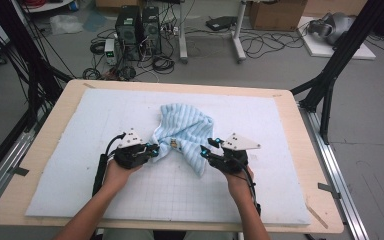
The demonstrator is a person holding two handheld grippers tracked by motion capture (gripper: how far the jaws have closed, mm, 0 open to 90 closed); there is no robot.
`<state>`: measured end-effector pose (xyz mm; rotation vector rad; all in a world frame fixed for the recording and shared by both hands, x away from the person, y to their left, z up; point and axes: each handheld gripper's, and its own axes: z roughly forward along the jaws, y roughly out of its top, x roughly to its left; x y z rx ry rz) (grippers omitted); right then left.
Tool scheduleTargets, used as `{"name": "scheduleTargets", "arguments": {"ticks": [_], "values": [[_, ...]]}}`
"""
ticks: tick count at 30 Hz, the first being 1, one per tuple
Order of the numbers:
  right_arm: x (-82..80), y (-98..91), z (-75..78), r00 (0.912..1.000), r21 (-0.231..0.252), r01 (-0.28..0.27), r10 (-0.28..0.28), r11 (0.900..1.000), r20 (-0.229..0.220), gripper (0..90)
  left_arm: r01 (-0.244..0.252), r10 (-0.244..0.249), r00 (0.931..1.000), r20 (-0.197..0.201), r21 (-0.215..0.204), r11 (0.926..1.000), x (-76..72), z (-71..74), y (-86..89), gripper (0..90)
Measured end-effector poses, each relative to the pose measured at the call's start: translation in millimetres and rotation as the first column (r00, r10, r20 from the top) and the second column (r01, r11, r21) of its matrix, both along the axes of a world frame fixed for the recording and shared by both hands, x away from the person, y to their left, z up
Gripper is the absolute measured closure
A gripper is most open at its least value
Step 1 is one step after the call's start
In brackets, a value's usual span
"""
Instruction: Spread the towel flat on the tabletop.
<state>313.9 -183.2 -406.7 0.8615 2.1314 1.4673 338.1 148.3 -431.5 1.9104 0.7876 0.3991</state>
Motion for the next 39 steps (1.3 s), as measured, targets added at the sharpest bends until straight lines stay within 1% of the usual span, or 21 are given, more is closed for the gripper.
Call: {"name": "scheduleTargets", "arguments": {"ticks": [3, 4, 7, 8, 10, 11, 12, 14, 16, 18, 20, 21, 24, 26, 28, 29, 31, 33, 35, 37, 39], "values": [[-2.0, 10.9, -1.7, 0.9948, 0.014, -0.095, 0.096, 0.9953, -0.035, 65.9, -0.005, 0.005, 1.0, 0.002, -0.033, 0.9994, 1.4, 3.2, 5.6, 82.1], [-1.8, 16.3, -4.4, 0.9893, 0.01, -0.135, 0.136, 0.9908, -0.055, 66.1, -0.004, 0.004, 1.0, 0.005, -0.043, 0.9991, 1.6, 4.0, 6.2, 82.1], [0.2, 29.3, -14.9, 0.9777, -0.041, -0.185, 0.179, 0.9819, -0.109, 66.3, -0.004, 0.005, 0.9999, 0.01, -0.062, 0.9981, 1.8, 6.7, 7.2, 82.2], [1.2, 32.6, -18.9, 0.9773, -0.069, -0.186, 0.178, 0.9801, -0.116, 67.3, -0.005, 0.006, 0.9999, 0.012, -0.07, 0.9976, 2.0, 7.3, 7.5, 82.3], [4.0, 36.9, -26.3, 0.9826, -0.14, -0.157, 0.141, 0.9776, -0.121, 71.1, -0.006, 0.007, 0.9999, 0.012, -0.076, 0.9971, 2.3, 8.0, 8.6, 82.4], [8.6, 37.7, -32.4, 0.9882, -0.203, -0.118, 0.095, 0.972, -0.121, 75.5, -0.003, 0.004, 0.9999, 0.011, -0.081, 0.9967, 2.6, 8.0, 9.3, 82.4], [8.6, 37.7, -32.4, 0.9882, -0.203, -0.118, 0.095, 0.972, -0.121, 75.5, -0.003, 0.004, 0.9999, 0.011, -0.082, 0.9966, 2.8, 7.9, 9.9, 82.4], [12.7, 36.7, -36.5, 0.9909, -0.246, -0.088, 0.06, 0.9652, -0.12, 82.2, -0.002, 0.003, 0.9999, 0.013, -0.08, 0.9968, 3.3, 7.9, 10.8, 82.4], [16.4, 35.3, -39.6, 0.9936, -0.282, -0.053, 0.022, 0.9579, -0.111, 84.2, -0.002, 0.004, 0.9998, 0.019, -0.075, 0.9972, 4.2, 7.7, 11.1, 82.6], [21.4, 31.8, -42.6, 0.9949, -0.316, 0.012, -0.043, 0.9486, -0.091, 84.9, -0.01, 0.012, 0.9997, 0.021, -0.066, 0.9977, 6.8, 7.1, 11.0, 83.1], [25.3, 26.4, -42.8, 0.9911, -0.334, 0.092, -0.119, 0.9379, -0.061, 84.8, -0.023, 0.024, 0.9995, 0.021, -0.053, 0.9984, 11.6, 5.9, 10.5, 83.6], [28.5, 20.8, -43.2, 0.9867, -0.321, 0.121, -0.149, 0.9393, -0.065, 84.3, -0.02, 0.02, 0.9997, 0.013, -0.046, 0.9987, 13.7, 5.1, 10.5, 83.8], [28.0, 19.9, -41.9, 0.9861, -0.313, 0.124, -0.152, 0.9416, -0.067, 82.5, -0.033, 0.033, 0.9994, 0.008, 0.006, 0.9994, 17.1, -0.1, 6.1, 83.7], [25.1, 21.0, -39.4, 0.9897, -0.291, 0.098, -0.124, 0.9517, -0.072, 78.1, -0.051, 0.051, 0.9987, -0.006, 0.026, 0.9984, 17.8, -1.6, 7.7, 80.3], [20.7, 20.3, -35.0, 0.9939, -0.257, 0.068, -0.088, 0.9641, -0.067, 73.7, -0.088, 0.088, 0.9961, -0.007, 0.014, 0.9961, 17.4, -0.6, 11.6, 65.5], [17.8, 19.7, -32.3, 0.9961, -0.242, 0.047, -0.064, 0.9691, -0.061, 73.1, -0.097, 0.097, 0.9953, 0.0, 0.01, 0.9953, 16.6, 0.7, 14.0, 59.8], [11.1, 19.4, -27.0, 0.9988, -0.225, 0.013, -0.023, 0.9743, -0.042, 72.5, -0.095, 0.095, 0.9952, 0.023, 0.019, 0.9952, 13.9, 3.2, 18.7, 55.1], [4.6, 20.1, -22.6, 0.9997, -0.212, -0.018, 0.014, 0.9771, -0.023, 72.0, -0.09, 0.09, 0.9956, 0.027, 0.024, 0.9956, 12.2, 3.4, 21.6, 53.1], [1.1, 21.7, -20.2, 0.9994, -0.202, -0.035, 0.032, 0.9787, -0.015, 70.3, -0.08, 0.08, 0.9968, 0.006, 0.022, 0.9966, 13.2, 1.8, 23.0, 50.4], [-0.3, 22.7, -19.3, 0.9988, -0.198, -0.049, 0.047, 0.9789, -0.011, 70.3, -0.07, 0.071, 0.9975, -0.005, 0.032, 0.997, 14.4, -0.2, 22.1, 50.1], [-0.7, 24.3, -20.1, 0.9961, -0.185, -0.088, 0.085, 0.9787, -0.027, 70.5, -0.064, 0.064, 0.9978, -0.017, 0.036, 0.9973, 16.0, -3.0, 18.9, 49.3]]}}
